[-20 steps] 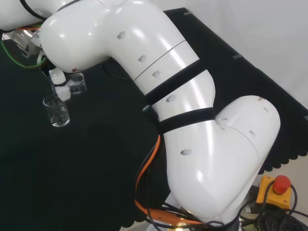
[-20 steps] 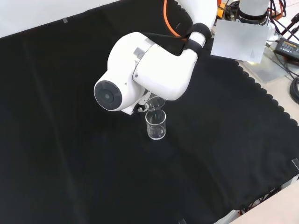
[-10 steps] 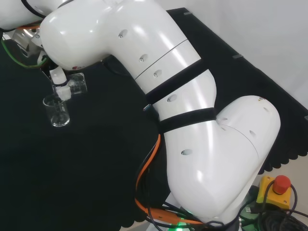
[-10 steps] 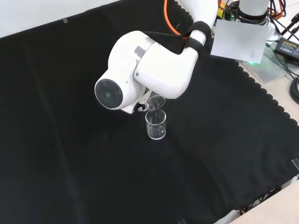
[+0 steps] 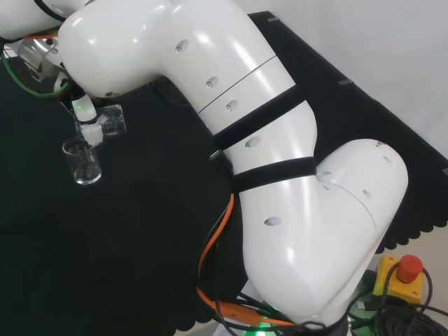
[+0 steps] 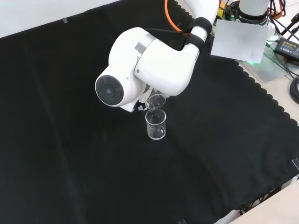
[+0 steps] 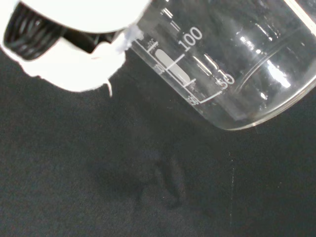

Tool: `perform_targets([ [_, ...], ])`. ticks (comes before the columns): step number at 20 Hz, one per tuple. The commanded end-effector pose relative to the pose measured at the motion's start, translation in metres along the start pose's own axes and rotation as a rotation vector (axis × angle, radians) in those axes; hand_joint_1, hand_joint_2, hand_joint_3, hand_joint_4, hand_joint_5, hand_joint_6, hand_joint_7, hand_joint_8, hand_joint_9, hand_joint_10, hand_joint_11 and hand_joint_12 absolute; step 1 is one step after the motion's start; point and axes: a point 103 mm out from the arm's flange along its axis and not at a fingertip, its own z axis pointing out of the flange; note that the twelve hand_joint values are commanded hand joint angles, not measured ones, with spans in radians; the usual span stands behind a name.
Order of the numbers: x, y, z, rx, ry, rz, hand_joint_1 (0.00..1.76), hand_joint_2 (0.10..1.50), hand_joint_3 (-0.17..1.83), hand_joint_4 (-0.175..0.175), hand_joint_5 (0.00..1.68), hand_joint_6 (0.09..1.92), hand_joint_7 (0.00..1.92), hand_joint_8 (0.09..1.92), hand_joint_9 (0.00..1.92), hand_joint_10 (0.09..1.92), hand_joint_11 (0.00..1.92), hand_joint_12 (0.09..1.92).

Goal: Pour the water from the handheld beaker into the one on the table.

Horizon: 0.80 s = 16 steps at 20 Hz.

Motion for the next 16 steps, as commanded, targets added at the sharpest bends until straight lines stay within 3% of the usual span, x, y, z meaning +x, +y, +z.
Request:
perform_targets([
  [1, 0.0024, -0.0017, -0.0021, 0.007, -0.004, 0.003, 1.15, 0.66, 0.59, 0.175, 1.37, 0.47, 1.82, 0.09, 1.73, 0.09, 1.29, 0.81],
  [16, 0.009, 0.0002, -0.0055, 0.054, -0.025, 0.006, 1.15, 0.66, 0.59, 0.175, 1.36, 0.48, 1.82, 0.09, 1.73, 0.09, 1.29, 0.81],
])
